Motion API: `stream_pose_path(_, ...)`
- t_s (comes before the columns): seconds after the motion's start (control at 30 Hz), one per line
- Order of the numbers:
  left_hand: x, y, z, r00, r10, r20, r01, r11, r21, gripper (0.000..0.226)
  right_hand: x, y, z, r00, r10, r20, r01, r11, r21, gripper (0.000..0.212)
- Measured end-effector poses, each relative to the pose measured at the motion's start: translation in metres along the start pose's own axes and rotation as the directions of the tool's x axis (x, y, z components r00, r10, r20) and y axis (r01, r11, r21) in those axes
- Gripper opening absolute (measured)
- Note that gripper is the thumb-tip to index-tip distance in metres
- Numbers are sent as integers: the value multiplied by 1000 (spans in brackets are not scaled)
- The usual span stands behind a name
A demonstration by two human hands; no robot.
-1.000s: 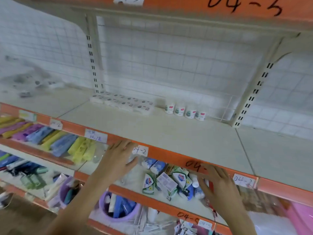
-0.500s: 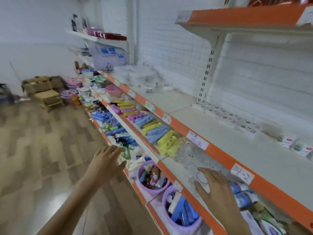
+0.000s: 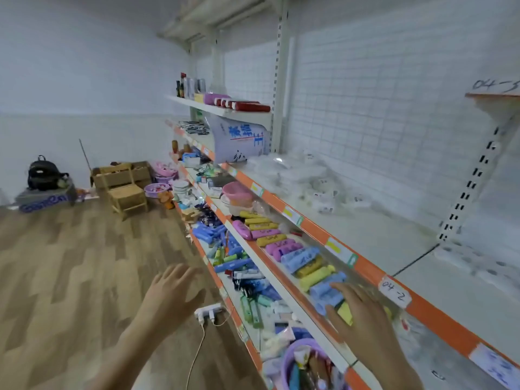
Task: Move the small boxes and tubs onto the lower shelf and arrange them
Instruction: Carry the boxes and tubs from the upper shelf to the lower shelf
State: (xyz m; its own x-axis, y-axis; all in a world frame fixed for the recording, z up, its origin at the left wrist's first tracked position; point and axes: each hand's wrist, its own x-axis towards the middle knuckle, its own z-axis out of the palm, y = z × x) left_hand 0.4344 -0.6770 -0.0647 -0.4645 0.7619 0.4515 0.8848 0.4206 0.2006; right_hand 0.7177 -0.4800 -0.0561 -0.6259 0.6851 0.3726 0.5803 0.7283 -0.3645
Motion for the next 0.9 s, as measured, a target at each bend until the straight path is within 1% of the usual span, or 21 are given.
stream_pose_path(0.1, 34, -26, 10, 1000, -10, 11, 10, 1000, 9, 42, 33, -5, 14, 1000, 29, 1, -29, 1000, -1, 33)
stream_pose_path(0.17, 55, -41, 21, 1000, 0, 3, 0, 1000, 20, 42, 55, -3, 25, 998, 61, 2, -61, 998, -12, 35)
stream_pose_path(0.27, 89, -56, 38, 1000, 7, 26, -8, 999, 50, 35, 89, 4, 44, 998, 67, 15, -66, 997, -25, 40)
stream_pose_path(0.33, 113, -62, 54, 999, 15, 43, -17, 999, 45, 31, 113, 8, 55, 997, 70, 37, -69, 997, -38, 37)
stream_pose_path(0.43, 157, -72, 80, 996, 4, 93, -5, 1000, 10, 41, 156, 17, 74, 998, 56, -15, -56, 998, -36, 34)
stream_pose_path(0.57, 229, -85, 110, 995, 5, 96, -5, 1000, 2, 34, 230, 27, 94, 998, 12, -58, -15, 999, -46, 39)
stream_pose_path(0.7, 314, -91, 124, 996, 65, 59, -64, 998, -18, 32, 309, 36, 96, 992, 37, -120, -42, 999, -32, 32)
stream_pose_path(0.8, 379, -96, 132, 995, 93, 35, -90, 993, -75, 43, 361, 46, 92, 992, 32, -121, -36, 999, -35, 34)
stream_pose_path(0.87, 420, -98, 137, 988, 153, 8, -152, 984, -97, 57, 392, 53, 89, 988, 32, -148, -38, 999, -35, 35)
stream_pose_path(0.9, 441, -97, 140, 983, 181, -2, -180, 977, -115, 59, 407, 56, 88, 985, 30, -173, -37, 999, -36, 34)
